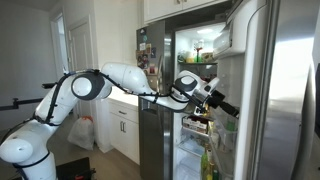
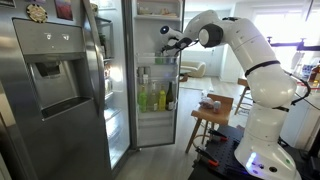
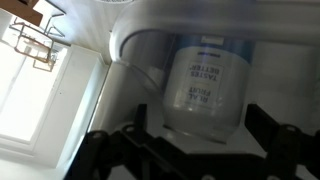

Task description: Pick the can on the right and move it to the left on the fridge door

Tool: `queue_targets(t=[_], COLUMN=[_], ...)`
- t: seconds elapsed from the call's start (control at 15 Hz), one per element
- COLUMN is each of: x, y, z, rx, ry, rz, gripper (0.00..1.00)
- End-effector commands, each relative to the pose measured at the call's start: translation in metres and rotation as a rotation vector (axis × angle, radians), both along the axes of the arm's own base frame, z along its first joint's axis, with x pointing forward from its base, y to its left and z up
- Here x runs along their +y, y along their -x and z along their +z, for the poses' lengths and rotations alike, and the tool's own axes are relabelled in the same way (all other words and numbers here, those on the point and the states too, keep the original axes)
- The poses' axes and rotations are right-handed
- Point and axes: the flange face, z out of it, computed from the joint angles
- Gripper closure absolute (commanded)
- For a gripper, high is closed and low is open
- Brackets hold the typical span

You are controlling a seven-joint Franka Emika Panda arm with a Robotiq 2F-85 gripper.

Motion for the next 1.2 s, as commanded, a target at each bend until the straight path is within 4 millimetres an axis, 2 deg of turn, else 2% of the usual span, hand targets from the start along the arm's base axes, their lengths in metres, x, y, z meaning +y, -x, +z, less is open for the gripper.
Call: queue_targets(t=[0.0, 0.4, 0.47, 0.53, 0.67, 0.73, 0.8, 1.13], x=[-0.0053, -0.0056, -0.0058, -0.0060, -0.0058, -0.0051, -0.0042, -0.0032], y=[-0.0057, -0.0076, -0.0074, -0.0074, -0.0076, -0.0082, -0.0088, -0.0106], z=[-0.0090, -0.0082, -0.0077, -0.0078, -0.0054, -0.0042, -0.0042, -0.0037], rx=[-0.023, -0.037, -0.039, -0.040, -0.043, -0.046, -0.048, -0.052], ry=[-0.020, -0.029, -0.029, -0.029, -0.027, -0.026, -0.028, -0.029], rz=[-0.013, -0.015, -0.016, -0.016, -0.018, -0.017, -0.017, -0.018], gripper=[0.00, 0.02, 0.17, 0.27, 0.38, 0.47, 0.51, 0.51])
